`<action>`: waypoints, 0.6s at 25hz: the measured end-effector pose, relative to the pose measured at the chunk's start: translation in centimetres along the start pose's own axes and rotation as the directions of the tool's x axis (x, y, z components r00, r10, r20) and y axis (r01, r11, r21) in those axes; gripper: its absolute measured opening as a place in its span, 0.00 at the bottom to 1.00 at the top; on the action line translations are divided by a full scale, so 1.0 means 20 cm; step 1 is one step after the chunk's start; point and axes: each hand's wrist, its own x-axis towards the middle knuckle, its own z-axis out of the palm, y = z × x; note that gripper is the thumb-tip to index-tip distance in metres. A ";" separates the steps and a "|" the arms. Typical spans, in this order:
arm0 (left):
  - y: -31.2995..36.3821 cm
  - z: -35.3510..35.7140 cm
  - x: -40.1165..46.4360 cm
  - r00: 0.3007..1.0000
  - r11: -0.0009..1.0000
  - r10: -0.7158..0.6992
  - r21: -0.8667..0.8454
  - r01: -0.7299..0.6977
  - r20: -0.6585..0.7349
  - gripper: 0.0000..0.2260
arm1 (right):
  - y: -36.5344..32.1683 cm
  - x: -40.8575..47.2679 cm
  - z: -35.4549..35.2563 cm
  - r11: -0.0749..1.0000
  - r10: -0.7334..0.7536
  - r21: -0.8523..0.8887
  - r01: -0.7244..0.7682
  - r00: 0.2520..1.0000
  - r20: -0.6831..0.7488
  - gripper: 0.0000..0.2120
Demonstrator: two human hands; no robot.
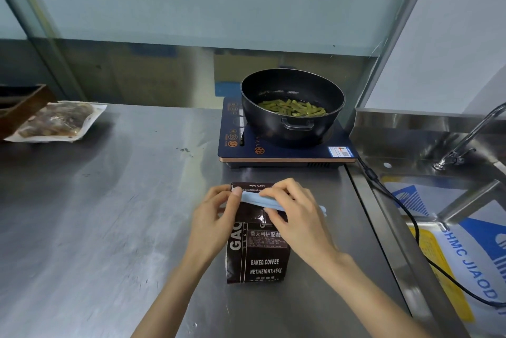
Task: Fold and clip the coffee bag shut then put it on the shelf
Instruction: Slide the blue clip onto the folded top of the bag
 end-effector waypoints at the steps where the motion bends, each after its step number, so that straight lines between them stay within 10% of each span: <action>1: 0.00 0.00 0.00 1.000 1.000 -0.004 0.006 0.004 -0.008 0.12 | 0.00 0.00 0.00 1.000 -0.010 -0.015 0.010 1.000 -0.001 0.16; 15: -0.01 0.00 0.00 0.999 0.995 -0.053 -0.088 0.052 -0.007 0.10 | 0.08 -0.02 0.00 0.999 -0.033 0.043 0.032 0.999 0.013 0.11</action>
